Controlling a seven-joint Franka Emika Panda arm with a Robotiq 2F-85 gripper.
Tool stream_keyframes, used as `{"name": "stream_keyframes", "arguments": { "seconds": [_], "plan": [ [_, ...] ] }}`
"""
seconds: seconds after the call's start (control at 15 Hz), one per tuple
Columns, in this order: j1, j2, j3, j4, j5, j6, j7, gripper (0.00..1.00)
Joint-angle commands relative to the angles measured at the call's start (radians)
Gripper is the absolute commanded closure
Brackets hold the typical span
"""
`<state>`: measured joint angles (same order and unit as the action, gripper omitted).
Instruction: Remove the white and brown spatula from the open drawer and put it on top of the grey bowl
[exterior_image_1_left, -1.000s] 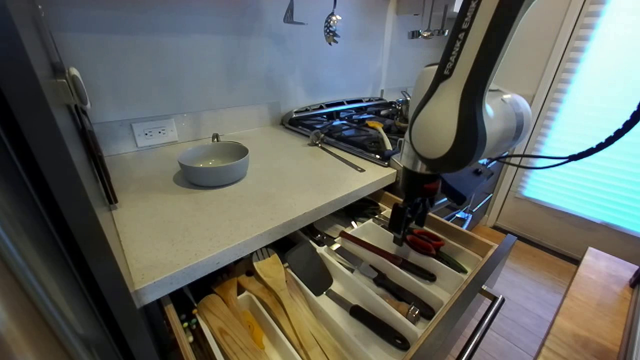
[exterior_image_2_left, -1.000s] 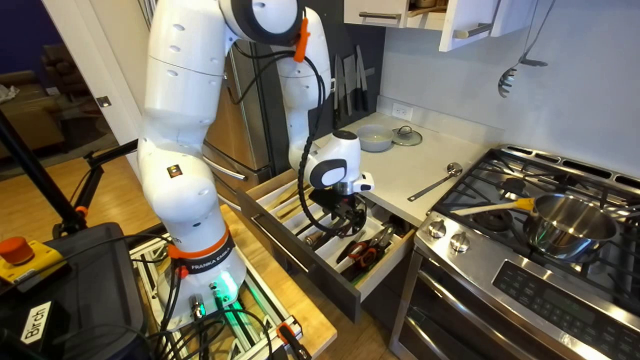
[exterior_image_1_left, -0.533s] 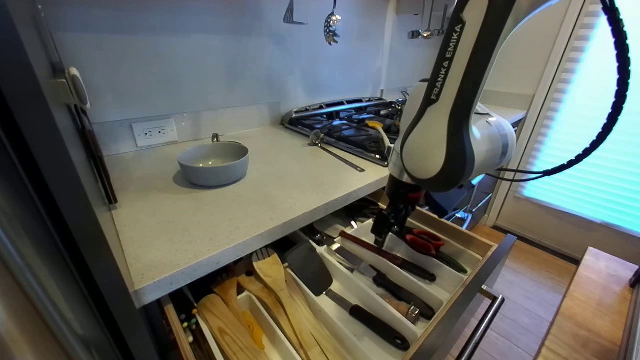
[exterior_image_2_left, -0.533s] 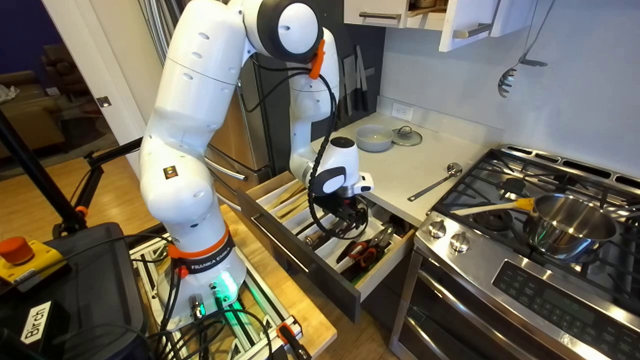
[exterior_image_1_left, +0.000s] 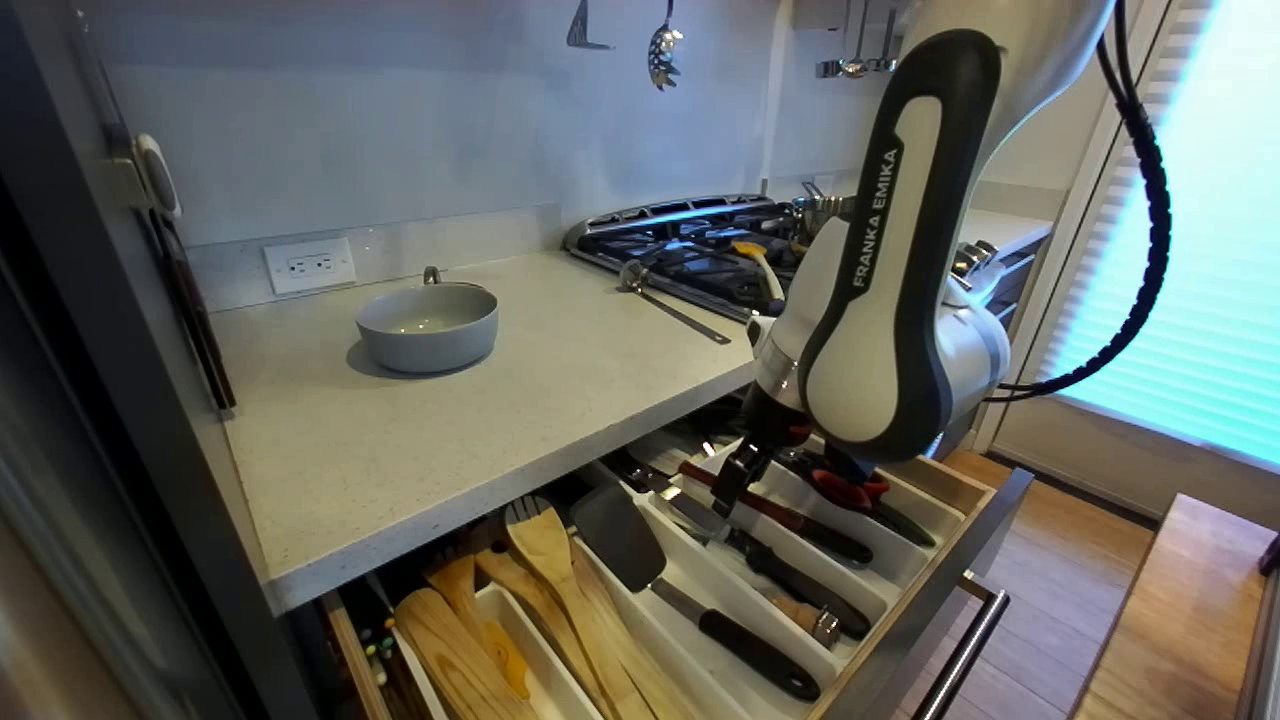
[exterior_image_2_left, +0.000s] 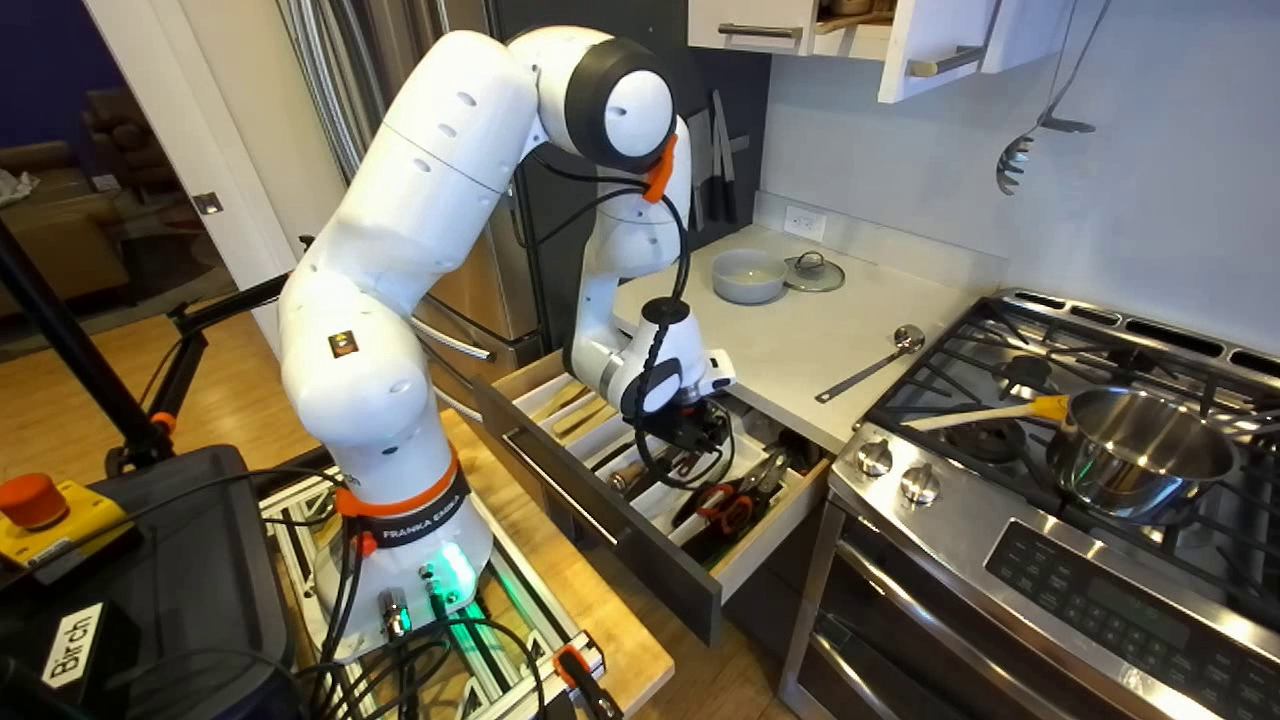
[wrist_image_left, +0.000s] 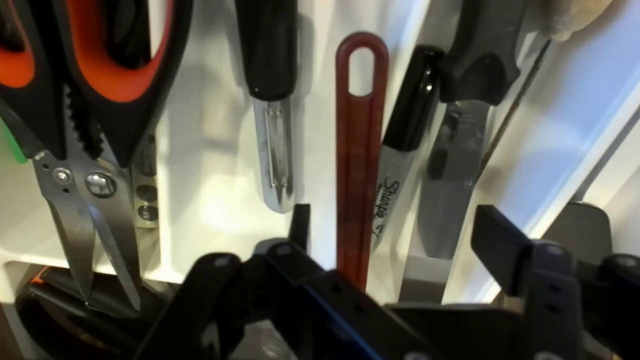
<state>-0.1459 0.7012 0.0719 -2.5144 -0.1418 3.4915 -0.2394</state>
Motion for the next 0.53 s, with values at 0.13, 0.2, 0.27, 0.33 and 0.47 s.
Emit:
{"name": "stream_keyframes", "arguments": {
  "seconds": [0.13,0.2,0.27,0.33,0.47],
  "plan": [
    [-0.016,0.068,-0.01,0.064,-0.046,0.012,0.031,0.64],
    [-0.017,0.073,-0.009,0.07,-0.047,0.01,0.032,0.71],
    [-0.017,0.076,-0.01,0.075,-0.048,0.008,0.032,0.79],
    [-0.016,0.08,-0.01,0.078,-0.048,0.008,0.032,0.86],
    [-0.017,0.075,-0.015,0.076,-0.047,0.009,0.032,0.99]
  ]
}}
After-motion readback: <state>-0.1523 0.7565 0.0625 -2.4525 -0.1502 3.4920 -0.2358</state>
